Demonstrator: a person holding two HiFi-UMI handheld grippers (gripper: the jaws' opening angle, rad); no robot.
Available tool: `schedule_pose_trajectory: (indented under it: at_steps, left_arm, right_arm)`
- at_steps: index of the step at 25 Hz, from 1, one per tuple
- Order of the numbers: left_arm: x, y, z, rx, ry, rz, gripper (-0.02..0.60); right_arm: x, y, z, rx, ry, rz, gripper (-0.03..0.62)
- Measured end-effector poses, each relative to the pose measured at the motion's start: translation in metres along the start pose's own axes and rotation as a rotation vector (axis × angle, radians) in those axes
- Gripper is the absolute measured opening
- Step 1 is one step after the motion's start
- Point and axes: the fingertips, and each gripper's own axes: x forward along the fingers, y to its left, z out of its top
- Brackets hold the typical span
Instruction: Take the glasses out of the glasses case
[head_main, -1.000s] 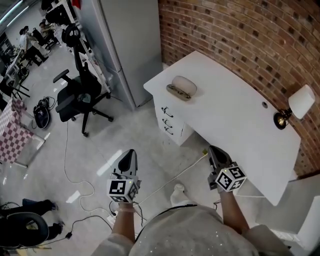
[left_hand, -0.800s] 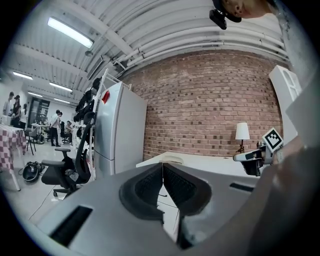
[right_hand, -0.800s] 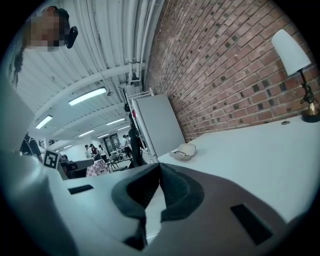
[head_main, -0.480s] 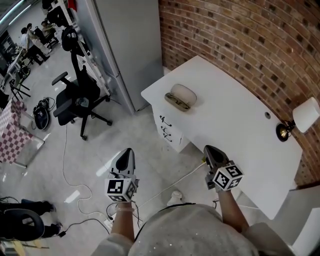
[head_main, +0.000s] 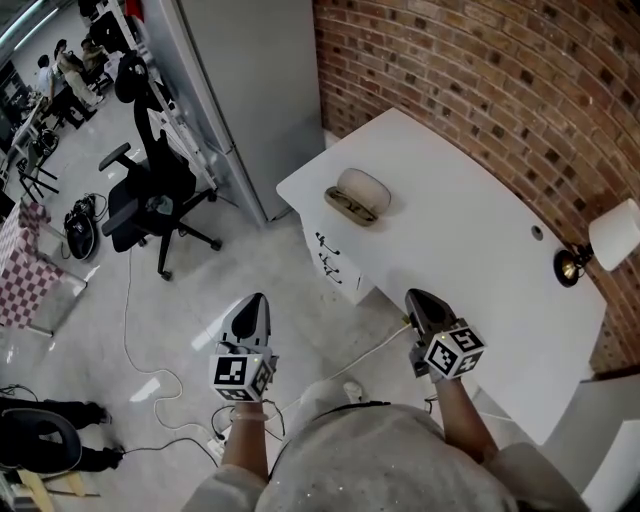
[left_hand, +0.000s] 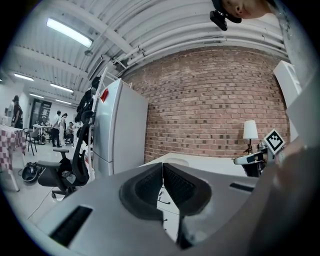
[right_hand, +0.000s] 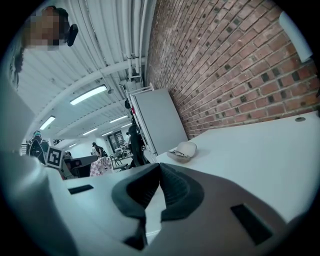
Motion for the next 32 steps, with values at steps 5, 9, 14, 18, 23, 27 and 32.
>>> schedule_pose_trajectory:
  at_steps: [5, 9, 14, 18, 23, 27, 32]
  left_arm:
    - [0.009, -0.003, 0.001, 0.007, 0.014, -0.012, 0.006]
    - [0.018, -0.003, 0.006, 0.016, 0.016, -0.019, 0.006]
    - [0.043, 0.001, 0.010, 0.024, 0.013, -0.038, 0.006]
    - [0.073, 0.004, 0.021, 0.025, -0.002, -0.062, 0.006]
    - [0.101, 0.014, 0.027, 0.029, 0.006, -0.084, 0.006]
    - [0.121, 0.024, 0.022, 0.024, 0.026, -0.092, 0.006]
    - [0.147, 0.035, 0.021, 0.016, 0.039, -0.104, 0.006]
  right_arm:
    - [0.008, -0.003, 0.010, -0.005, -0.009, 0.010, 0.006]
    - [0.016, -0.005, 0.018, -0.001, -0.019, 0.017, 0.006]
    - [0.037, -0.007, 0.027, -0.024, -0.017, 0.031, 0.006]
    - [0.056, -0.014, 0.034, -0.038, -0.013, 0.027, 0.006]
    - [0.082, -0.017, 0.046, -0.076, -0.005, 0.027, 0.006]
    - [0.100, -0.026, 0.049, -0.064, 0.003, 0.020, 0.007]
    - [0.127, -0.037, 0.051, -0.056, 0.024, 0.011, 0.008]
